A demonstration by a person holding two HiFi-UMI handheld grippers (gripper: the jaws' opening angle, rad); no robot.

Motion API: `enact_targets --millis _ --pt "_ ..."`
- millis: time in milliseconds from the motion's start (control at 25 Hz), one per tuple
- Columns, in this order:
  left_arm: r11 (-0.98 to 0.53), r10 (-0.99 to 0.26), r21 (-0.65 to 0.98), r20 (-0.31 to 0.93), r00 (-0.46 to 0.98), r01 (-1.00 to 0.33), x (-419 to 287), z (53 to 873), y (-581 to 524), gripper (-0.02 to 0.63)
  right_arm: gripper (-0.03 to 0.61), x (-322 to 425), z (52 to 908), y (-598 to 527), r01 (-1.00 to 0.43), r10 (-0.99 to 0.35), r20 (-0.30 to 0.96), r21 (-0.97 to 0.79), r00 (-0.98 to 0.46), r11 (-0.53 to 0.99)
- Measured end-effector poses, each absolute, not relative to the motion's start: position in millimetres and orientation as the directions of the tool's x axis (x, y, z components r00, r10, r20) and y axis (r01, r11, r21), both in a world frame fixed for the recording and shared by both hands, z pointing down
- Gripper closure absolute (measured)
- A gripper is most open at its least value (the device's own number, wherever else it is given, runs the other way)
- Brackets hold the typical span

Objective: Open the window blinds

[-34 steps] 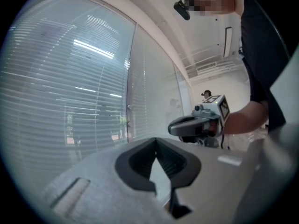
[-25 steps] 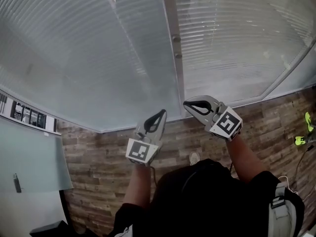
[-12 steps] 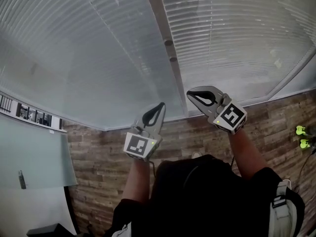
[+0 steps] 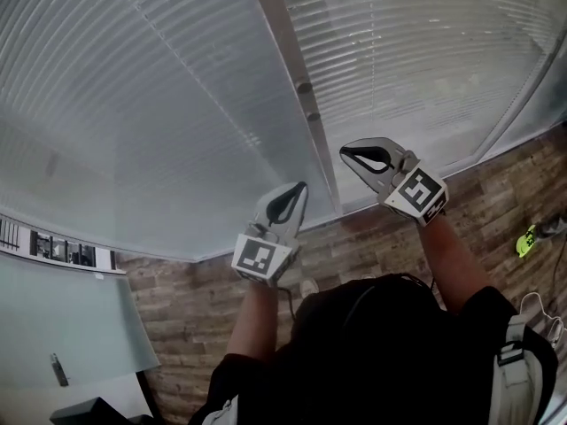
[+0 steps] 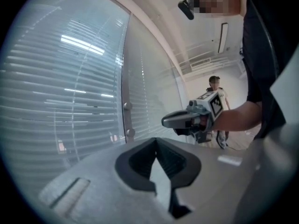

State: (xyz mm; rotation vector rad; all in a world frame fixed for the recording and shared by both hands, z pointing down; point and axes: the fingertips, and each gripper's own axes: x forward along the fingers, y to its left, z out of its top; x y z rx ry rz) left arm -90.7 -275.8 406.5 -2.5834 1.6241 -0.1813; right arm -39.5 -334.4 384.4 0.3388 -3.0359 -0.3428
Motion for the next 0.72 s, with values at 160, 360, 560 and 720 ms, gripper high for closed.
enact_targets --millis 160,360,560,720 --pt "-0.499 -0.866 -0.144 0.051 0.497 -0.854 -103 400 -283 0.611 0.518 -56 365 -349 -0.292 -0.324 0.059 0.304 -0.944 0.907" --pt "-0.590 -0.806 -0.146 0.046 0.590 -0.794 -115 392 -286 0.610 0.480 -74 338 -370 -0.393 -0.479 0.085 0.456 -0.874 0.799" --pt "-0.643 -0.762 -0.128 0.011 0.647 -0.755 -129 390 -284 0.609 0.401 -95 321 -394 -0.367 -0.641 0.165 0.703 -0.750 0.609" --pt "-0.674 -0.737 -0.106 0.017 0.676 -0.731 -136 397 -279 0.611 0.385 -108 320 -408 -0.267 -0.712 0.217 0.822 -0.668 0.502"
